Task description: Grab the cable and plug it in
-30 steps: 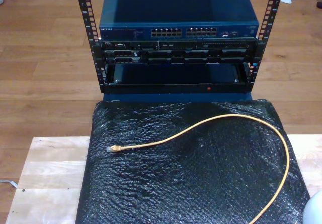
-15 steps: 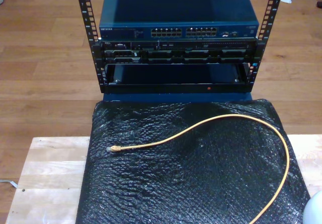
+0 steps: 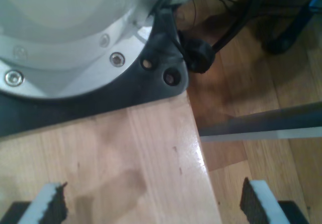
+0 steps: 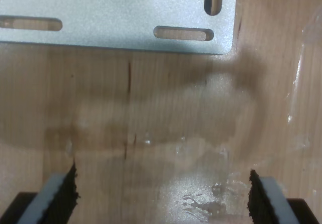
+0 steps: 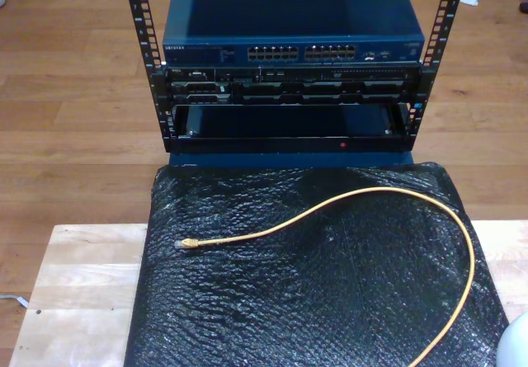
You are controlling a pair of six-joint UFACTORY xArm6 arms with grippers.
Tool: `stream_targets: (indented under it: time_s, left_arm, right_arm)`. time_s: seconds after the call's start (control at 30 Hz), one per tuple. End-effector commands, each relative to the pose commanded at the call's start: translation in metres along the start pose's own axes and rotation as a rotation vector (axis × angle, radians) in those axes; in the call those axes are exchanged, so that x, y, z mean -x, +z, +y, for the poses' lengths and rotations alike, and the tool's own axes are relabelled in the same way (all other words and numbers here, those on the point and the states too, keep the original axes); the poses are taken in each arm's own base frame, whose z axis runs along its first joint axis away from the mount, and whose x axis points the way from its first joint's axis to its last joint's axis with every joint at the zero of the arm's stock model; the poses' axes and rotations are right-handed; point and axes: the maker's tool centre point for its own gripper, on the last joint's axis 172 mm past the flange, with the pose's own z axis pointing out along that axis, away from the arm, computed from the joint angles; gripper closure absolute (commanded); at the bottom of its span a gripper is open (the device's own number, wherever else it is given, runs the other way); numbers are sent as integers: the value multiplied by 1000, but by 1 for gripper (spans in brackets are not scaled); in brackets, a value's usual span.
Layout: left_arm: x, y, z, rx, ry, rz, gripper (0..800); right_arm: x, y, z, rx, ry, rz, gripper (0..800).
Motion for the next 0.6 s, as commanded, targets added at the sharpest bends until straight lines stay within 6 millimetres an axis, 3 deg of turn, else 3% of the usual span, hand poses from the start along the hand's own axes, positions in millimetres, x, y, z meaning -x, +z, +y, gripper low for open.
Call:
stream_targets:
  time_s: [0.47,0.6]
  left_arm:
    - [0,-1,0,2,0,0,0]
    - [0,-1,0,1,-2,1,0]
  right_arm:
    - [2,-2,0,-1,-1,-5,0]
    - [13,-16,2,0,-4,-41,0]
